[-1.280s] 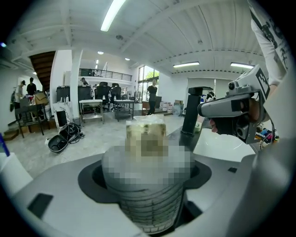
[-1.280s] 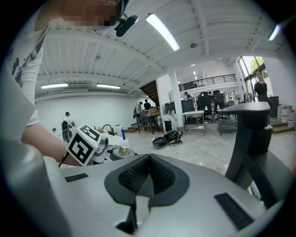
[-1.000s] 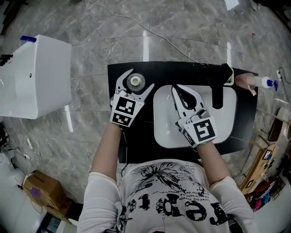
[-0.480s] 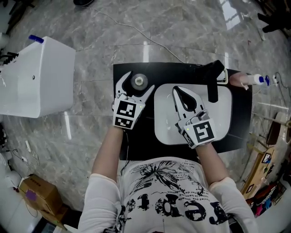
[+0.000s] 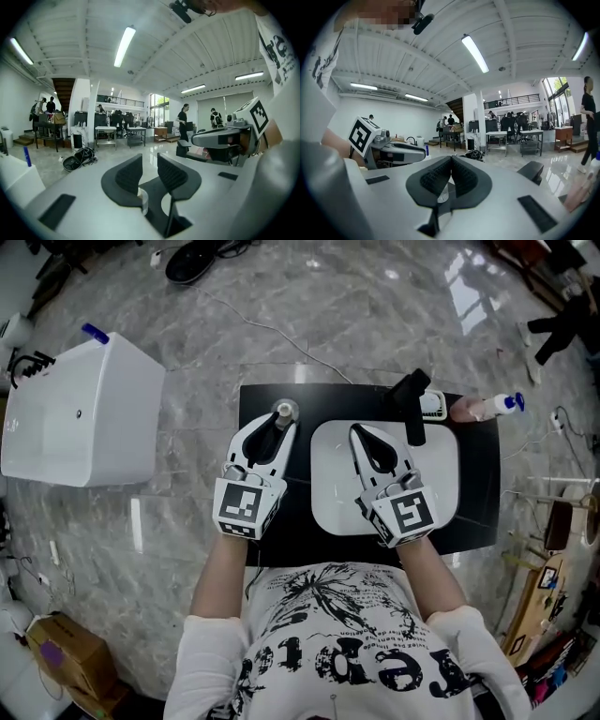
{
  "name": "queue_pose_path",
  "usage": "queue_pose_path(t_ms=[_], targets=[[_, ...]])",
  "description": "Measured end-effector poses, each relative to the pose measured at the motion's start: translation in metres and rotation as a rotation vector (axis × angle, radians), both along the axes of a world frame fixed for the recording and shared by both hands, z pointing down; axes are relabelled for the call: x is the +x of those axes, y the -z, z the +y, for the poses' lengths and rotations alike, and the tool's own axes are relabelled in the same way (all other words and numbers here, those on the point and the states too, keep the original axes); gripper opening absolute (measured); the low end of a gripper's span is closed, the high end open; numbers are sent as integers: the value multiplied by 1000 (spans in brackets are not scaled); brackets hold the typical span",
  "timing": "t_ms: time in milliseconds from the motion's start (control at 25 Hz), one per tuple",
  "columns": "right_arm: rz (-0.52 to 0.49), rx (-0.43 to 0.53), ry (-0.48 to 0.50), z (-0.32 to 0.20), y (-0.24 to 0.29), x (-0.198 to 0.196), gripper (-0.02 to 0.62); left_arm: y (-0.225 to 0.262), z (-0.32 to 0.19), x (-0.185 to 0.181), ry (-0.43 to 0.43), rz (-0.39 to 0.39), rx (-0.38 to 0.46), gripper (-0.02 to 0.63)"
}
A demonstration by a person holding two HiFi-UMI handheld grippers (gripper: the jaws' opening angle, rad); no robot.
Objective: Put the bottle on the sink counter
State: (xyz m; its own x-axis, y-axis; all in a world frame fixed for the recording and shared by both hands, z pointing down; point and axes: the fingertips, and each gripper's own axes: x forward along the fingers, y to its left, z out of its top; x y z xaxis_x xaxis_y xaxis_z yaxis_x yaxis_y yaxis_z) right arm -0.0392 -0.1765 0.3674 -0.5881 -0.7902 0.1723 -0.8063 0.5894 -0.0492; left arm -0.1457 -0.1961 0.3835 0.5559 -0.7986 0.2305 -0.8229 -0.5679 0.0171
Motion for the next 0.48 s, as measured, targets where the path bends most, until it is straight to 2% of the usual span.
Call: queue_pose_path(t_ms=[240,480], targets=[[-6,44,19,22,27,2,15,45,31,-8,20,12,74,15],[-32,77,58,40,52,-3,15,66,63,-6,-43,-12,100,14]])
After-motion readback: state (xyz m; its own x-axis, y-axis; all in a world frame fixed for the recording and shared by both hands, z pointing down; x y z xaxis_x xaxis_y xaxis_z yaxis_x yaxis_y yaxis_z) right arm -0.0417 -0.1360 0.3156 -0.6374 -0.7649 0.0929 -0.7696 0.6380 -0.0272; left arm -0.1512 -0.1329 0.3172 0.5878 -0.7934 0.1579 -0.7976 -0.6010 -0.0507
